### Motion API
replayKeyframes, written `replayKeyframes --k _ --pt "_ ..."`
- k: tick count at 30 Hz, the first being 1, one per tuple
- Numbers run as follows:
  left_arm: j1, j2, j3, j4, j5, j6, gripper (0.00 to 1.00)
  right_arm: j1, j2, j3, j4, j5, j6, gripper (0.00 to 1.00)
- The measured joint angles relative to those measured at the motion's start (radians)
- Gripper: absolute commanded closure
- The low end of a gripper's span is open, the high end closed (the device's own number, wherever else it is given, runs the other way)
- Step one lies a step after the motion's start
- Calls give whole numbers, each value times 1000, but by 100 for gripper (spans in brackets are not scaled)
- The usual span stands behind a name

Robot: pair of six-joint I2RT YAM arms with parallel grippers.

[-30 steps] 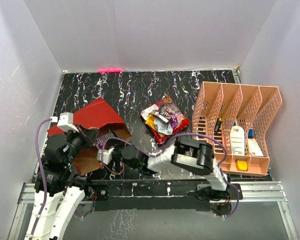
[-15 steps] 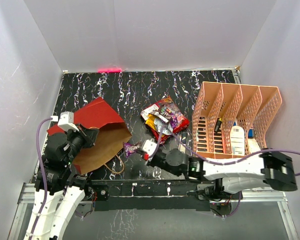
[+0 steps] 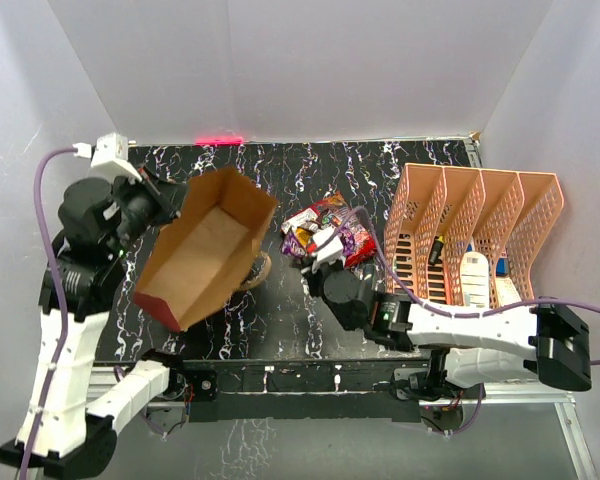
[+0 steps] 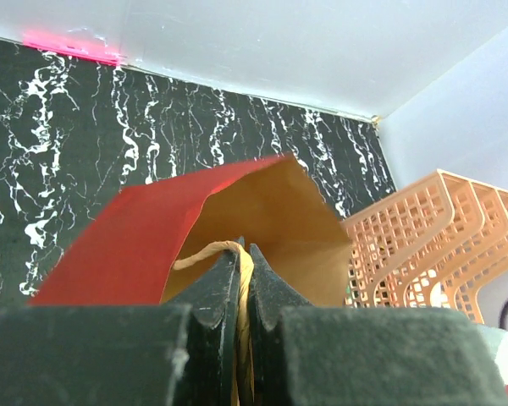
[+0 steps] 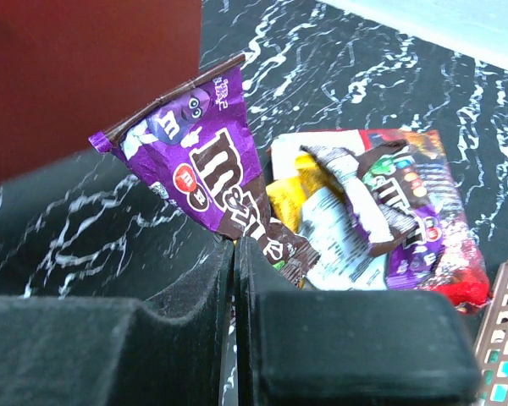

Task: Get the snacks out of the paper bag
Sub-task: Adjust the paper bag at the center of the board.

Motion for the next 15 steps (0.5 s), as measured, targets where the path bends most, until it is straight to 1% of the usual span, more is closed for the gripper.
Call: replayKeyframes --k 2,5,10,12,15 --pt "0 57 46 -5 -12 0 100 -42 10 40 -29 -2 23 93" --pt "0 110 55 -20 -37 -2 100 -112 -6 80 -69 -13 44 93" --pt "0 101 -27 -29 -116 -13 100 -220 -77 90 -129 -43 67 93" --pt "0 88 -66 -48 -166 -14 100 -238 -81 101 -154 -51 77 93" --pt "0 93 -81 -103 -250 -7 100 -243 -64 116 -194 -55 83 93"
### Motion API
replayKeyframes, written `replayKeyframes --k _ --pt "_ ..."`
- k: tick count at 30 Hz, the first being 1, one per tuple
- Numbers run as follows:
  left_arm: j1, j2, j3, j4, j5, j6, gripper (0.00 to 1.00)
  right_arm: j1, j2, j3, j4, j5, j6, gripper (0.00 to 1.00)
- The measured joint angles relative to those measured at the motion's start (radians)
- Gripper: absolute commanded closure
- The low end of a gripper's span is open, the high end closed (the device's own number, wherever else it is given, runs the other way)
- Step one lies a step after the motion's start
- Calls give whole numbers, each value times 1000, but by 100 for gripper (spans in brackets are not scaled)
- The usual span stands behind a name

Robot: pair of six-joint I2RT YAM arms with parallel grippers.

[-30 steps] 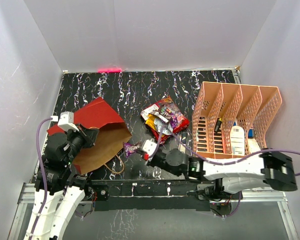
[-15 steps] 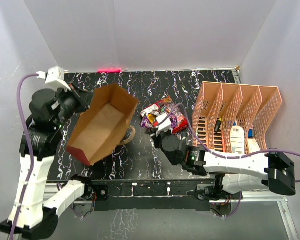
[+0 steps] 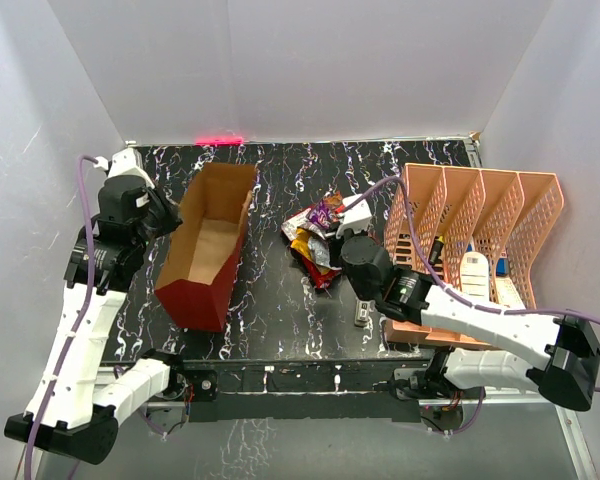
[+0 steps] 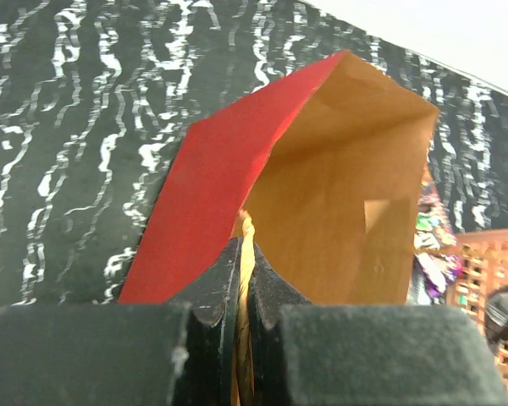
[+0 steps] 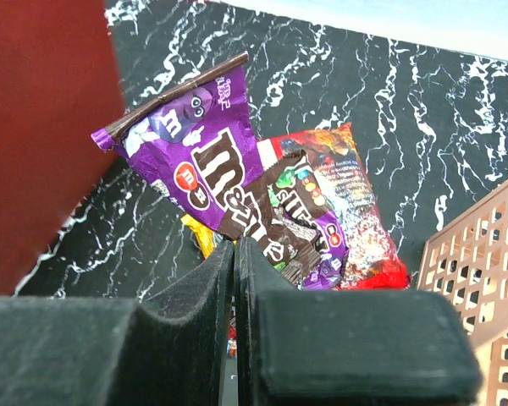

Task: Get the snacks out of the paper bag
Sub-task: Adjust the paper bag at the center of the board.

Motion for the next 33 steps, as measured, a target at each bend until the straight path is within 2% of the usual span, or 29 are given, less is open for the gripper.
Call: replayKeyframes --k 5,7,12,21,26,33 --pt "0 6 3 -57 -134 27 100 -16 66 51 -77 1 -4 93" --pt "0 6 3 -71 -185 37 95 -28 102 82 -106 2 -6 93" --pt "1 -14 -8 -77 -250 63 70 -70 174 146 -177 -2 -33 93" --pt "1 -79 -28 -101 -277 89 24 -135 300 281 -332 -54 -106 93" --pt "1 -110 -4 -143 -267 87 12 -187 359 340 -387 -100 -129 93" --pt "1 -134 104 -185 -210 83 7 -223 426 388 -433 -161 -134 93"
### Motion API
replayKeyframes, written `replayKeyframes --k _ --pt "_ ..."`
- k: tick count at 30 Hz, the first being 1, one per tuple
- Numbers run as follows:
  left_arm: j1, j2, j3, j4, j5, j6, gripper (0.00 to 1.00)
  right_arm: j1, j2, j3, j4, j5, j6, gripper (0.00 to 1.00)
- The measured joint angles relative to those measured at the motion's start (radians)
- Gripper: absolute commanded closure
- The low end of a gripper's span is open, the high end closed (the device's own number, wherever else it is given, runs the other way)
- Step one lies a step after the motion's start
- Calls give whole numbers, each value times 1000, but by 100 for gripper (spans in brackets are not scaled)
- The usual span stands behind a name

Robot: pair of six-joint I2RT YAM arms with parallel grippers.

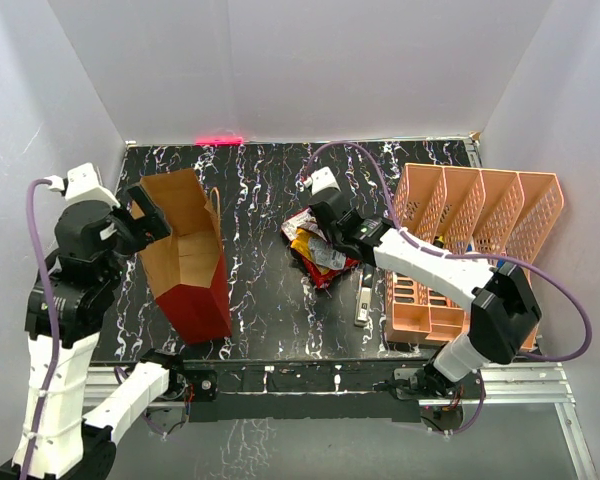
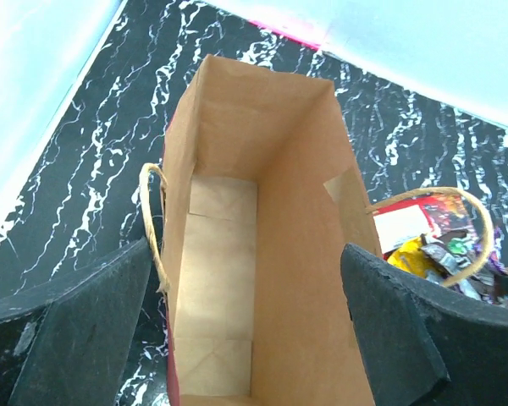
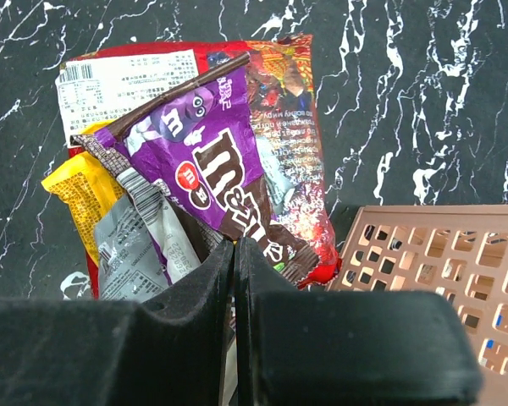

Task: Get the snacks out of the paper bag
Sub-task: Adjust the paper bag at the center of the board.

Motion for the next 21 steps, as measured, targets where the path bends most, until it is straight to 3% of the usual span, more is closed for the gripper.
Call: replayKeyframes --k 7,13,21 --pt "0 -12 87 -30 37 0 4 -6 36 18 -37 -32 18 88" --pt "0 -21 97 -39 50 0 2 -6 36 24 -60 -42 31 64" --pt "0 -19 140 -58 69 -4 2 -7 19 73 -100 -76 50 47"
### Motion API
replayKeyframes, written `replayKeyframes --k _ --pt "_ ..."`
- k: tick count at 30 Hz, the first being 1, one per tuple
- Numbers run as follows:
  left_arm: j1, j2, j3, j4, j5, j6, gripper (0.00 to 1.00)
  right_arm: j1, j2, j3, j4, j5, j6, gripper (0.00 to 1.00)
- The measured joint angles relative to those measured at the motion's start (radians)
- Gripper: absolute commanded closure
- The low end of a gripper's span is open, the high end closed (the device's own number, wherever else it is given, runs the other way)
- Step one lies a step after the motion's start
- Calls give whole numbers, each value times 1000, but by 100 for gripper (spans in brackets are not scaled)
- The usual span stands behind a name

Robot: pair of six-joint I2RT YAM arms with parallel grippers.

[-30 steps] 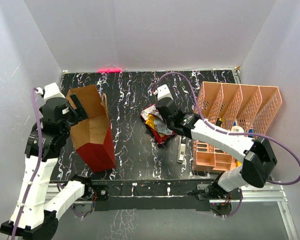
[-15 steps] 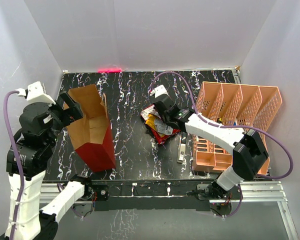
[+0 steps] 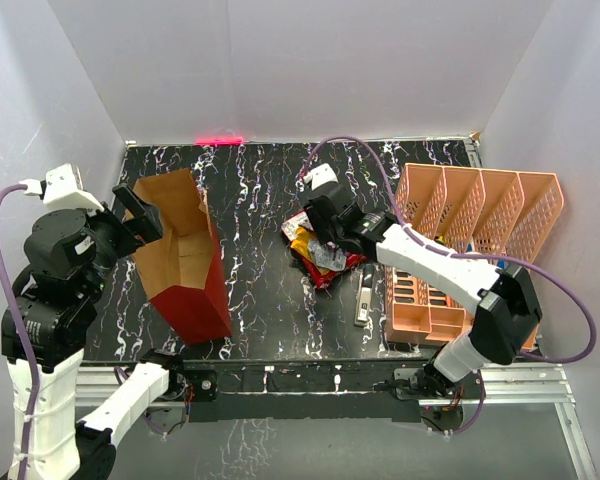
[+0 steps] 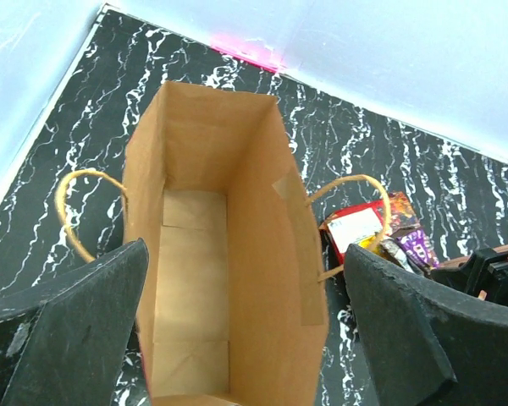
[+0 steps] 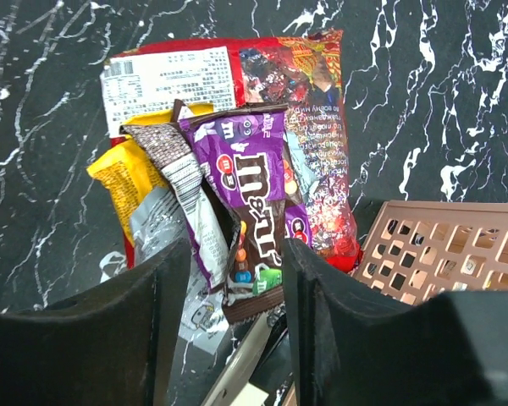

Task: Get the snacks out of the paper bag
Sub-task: Adjust the paper bag at the center of the board, then reset both arms

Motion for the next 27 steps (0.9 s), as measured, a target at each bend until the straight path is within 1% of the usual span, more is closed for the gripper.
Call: replayKeyframes --k 1,3,4,5,7,10,13,15,17,19,21,27 --pt "0 0 6 0 6 -2 2 0 -13 3 -5 -10 2 40" --pt "0 0 14 1 20 -8 2 0 -50 4 -11 -37 9 22" --pt "0 0 15 2 30 -12 2 0 -72 4 -12 -56 7 7" --pt "0 -1 15 2 42 -16 1 0 -91 4 -11 -71 9 3" --pt "0 -1 15 3 70 -26 2 0 -153 -11 16 -114 15 2" --pt "0 -1 13 16 123 -43 2 0 -275 -80 82 -186 32 2" --pt "0 -2 8 33 177 -57 2 0 -457 -211 166 -254 69 2" --pt "0 -1 8 44 208 -63 1 0 -565 -265 185 -271 82 2" --pt "0 0 10 57 233 -64 2 0 -672 -278 188 -251 91 2" --pt "0 6 27 59 248 -61 2 0 -765 -262 189 -203 95 2" --pt "0 17 55 60 250 -53 2 0 -829 -204 178 -153 95 2" --pt "0 24 166 80 244 -25 2 0 -902 62 157 -93 91 2"
